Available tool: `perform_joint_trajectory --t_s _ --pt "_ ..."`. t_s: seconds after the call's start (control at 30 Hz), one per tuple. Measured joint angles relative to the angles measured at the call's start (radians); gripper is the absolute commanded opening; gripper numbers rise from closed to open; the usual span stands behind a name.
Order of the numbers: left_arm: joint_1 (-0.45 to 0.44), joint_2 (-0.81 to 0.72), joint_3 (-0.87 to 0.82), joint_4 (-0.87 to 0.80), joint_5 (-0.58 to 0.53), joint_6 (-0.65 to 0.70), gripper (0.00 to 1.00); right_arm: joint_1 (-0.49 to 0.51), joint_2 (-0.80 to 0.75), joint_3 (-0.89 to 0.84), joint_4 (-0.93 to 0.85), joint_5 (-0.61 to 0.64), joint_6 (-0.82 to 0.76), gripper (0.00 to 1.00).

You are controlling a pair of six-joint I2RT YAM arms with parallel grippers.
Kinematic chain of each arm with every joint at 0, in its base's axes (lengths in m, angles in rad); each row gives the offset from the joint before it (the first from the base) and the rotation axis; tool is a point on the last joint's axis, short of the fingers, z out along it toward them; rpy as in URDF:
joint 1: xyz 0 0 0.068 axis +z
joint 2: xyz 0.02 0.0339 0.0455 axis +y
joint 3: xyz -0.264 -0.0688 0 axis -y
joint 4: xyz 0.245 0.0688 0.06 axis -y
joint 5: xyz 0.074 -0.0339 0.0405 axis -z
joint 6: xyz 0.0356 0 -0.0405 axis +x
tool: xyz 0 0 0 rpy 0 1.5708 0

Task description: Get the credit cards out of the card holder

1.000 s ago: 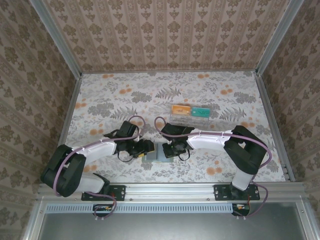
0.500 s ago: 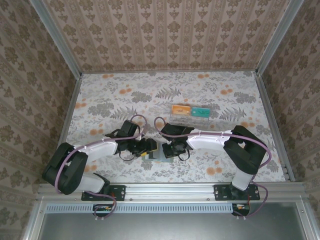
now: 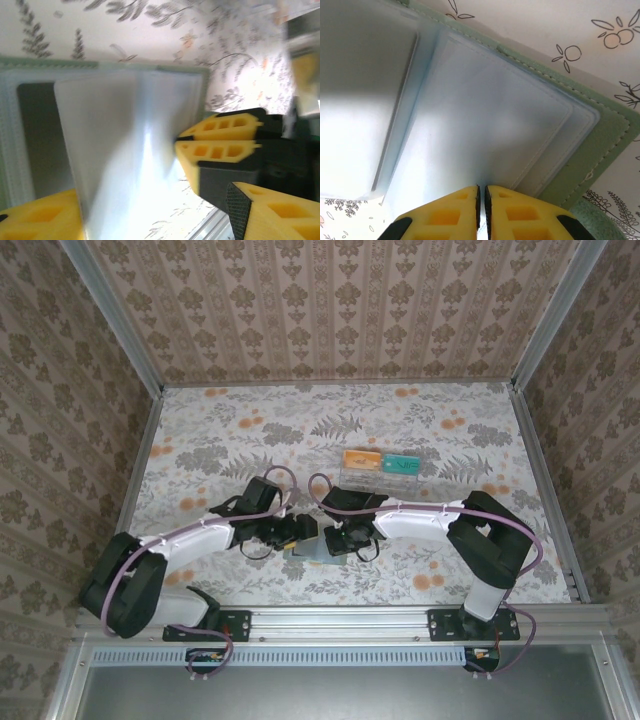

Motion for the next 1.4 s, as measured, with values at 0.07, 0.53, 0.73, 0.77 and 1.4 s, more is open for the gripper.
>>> perform_joint_trajectory --t_s 0.07,0.53,0.73,0.77,1.4 --pt "-0.003 -0.008 0.010 0.002 0.000 0.000 0.68 0.000 0.000 0.000 0.000 0.000 0.000 0.16" --pt "-0.057 0.076 0.076 0.040 0.023 0.000 0.61 -0.014 -0.150 -0.092 0.011 0.091 0.037 0.21" --pt "-0.096 0.157 0.125 0.063 0.057 0.000 0.61 -0.054 -0.286 -0.166 0.024 0.134 0.083 0.24" --pt "-0.099 0.164 0.131 0.062 0.060 0.000 0.61 -0.058 -0.294 -0.172 0.026 0.135 0.086 0.25" --pt "0.120 -0.003 0.039 -0.140 -0.084 0.082 0.03 -0.060 -0.151 -0.079 0.215 -0.048 0.161 0.19"
